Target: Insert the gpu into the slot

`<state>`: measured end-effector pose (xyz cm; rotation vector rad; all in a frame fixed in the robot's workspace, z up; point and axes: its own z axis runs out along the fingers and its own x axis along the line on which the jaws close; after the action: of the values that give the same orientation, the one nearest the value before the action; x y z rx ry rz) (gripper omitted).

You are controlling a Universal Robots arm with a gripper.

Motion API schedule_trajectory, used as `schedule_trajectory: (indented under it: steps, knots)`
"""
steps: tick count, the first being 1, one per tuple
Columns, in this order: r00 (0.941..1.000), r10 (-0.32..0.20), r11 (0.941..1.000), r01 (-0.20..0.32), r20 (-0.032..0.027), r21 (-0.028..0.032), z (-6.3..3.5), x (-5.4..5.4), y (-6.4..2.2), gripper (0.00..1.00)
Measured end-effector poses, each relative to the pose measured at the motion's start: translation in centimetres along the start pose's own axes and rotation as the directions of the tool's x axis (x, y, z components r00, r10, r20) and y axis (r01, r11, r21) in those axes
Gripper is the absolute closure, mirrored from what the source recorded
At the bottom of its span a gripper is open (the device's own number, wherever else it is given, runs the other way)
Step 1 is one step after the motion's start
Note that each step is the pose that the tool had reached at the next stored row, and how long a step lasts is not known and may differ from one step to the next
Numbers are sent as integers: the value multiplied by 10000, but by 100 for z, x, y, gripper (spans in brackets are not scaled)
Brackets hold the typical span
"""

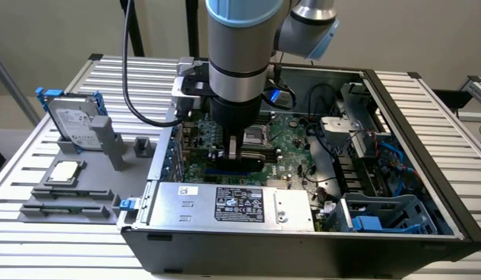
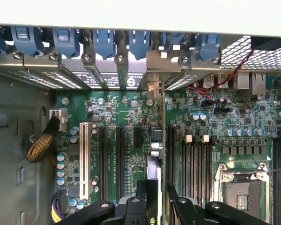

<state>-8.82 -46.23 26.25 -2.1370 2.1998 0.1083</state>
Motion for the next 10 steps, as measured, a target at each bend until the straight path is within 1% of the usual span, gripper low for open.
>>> schedule_trajectory:
  steps: [3,10]
  knots:
    - [10000,0,10000,0,-7,-14,5,1,0,74]
    - [10000,1,10000,-1,-23,-23,13,1,-1,74]
